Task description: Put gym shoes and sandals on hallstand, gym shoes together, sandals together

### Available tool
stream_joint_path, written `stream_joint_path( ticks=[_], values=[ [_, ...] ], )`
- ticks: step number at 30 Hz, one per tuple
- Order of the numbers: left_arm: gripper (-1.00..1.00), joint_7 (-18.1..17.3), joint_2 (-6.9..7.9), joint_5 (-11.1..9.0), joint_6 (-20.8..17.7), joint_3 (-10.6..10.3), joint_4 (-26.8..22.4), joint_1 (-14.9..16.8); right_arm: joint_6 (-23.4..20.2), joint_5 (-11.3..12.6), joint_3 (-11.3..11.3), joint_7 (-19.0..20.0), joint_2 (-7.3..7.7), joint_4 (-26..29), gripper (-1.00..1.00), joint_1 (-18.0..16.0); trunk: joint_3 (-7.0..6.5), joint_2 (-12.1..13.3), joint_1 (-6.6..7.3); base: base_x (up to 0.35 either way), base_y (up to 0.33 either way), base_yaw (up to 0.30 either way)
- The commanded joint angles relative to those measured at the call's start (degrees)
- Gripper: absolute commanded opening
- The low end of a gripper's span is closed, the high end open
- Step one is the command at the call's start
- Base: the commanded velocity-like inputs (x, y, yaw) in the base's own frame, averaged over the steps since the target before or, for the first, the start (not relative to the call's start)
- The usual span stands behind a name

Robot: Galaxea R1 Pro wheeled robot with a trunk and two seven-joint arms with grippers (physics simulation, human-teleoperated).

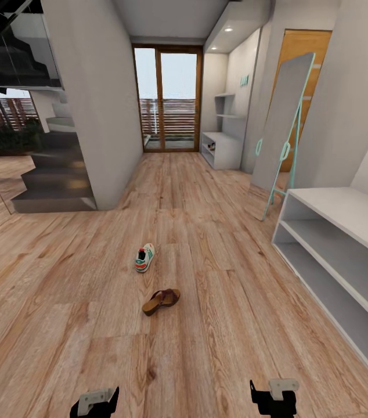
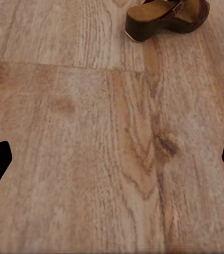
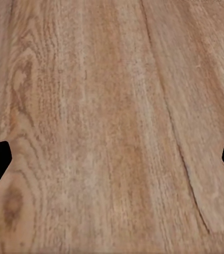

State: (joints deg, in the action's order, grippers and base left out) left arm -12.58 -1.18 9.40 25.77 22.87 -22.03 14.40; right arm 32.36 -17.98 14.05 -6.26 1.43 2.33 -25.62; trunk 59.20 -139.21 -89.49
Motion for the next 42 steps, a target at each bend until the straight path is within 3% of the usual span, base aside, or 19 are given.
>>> stream_joint_path(
  ticks=[1, 13, 24, 34, 42],
  values=[
    [1.00, -0.6, -0.05, 0.6, 0.2, 0.5, -0.3, 0.0, 0.2, -0.6, 0.3, -0.4, 0.12, 0.1, 1.00, 0.0, 0.05, 0.0, 0.01, 0.000, 0.000, 0.000],
    [1.00, -0.8, 1.00, 1.2, -0.8, -0.1, -1.1, 1.3, 0.2, -0.6, 0.4, -0.4, 0.78, 0.3, 1.00, 0.0, 0.05, 0.0, 0.01, 0.000, 0.000, 0.000],
    [1.00, -0.8, 0.85, 1.3, -1.6, -0.6, -1.2, 3.6, 0.2, -0.6, 0.3, -0.4, 1.78, 0.2, 1.00, 0.0, 0.05, 0.0, 0.01, 0.012, 0.000, 0.000],
    [1.00, -1.0, 1.08, 1.4, -1.7, -3.6, -1.2, 3.8, 0.2, -0.7, 0.3, -0.4, 1.82, 0.1, 1.00, 0.0, 0.05, 0.0, 0.01, 0.252, 0.000, 0.000],
    [1.00, -1.0, 1.09, 1.5, -1.9, -4.2, -1.1, 3.9, 0.2, -0.7, 0.3, -0.4, 1.74, 0.1, 1.00, 0.0, 0.05, 0.0, 0.01, 0.329, 0.000, -0.001]
  ],
)
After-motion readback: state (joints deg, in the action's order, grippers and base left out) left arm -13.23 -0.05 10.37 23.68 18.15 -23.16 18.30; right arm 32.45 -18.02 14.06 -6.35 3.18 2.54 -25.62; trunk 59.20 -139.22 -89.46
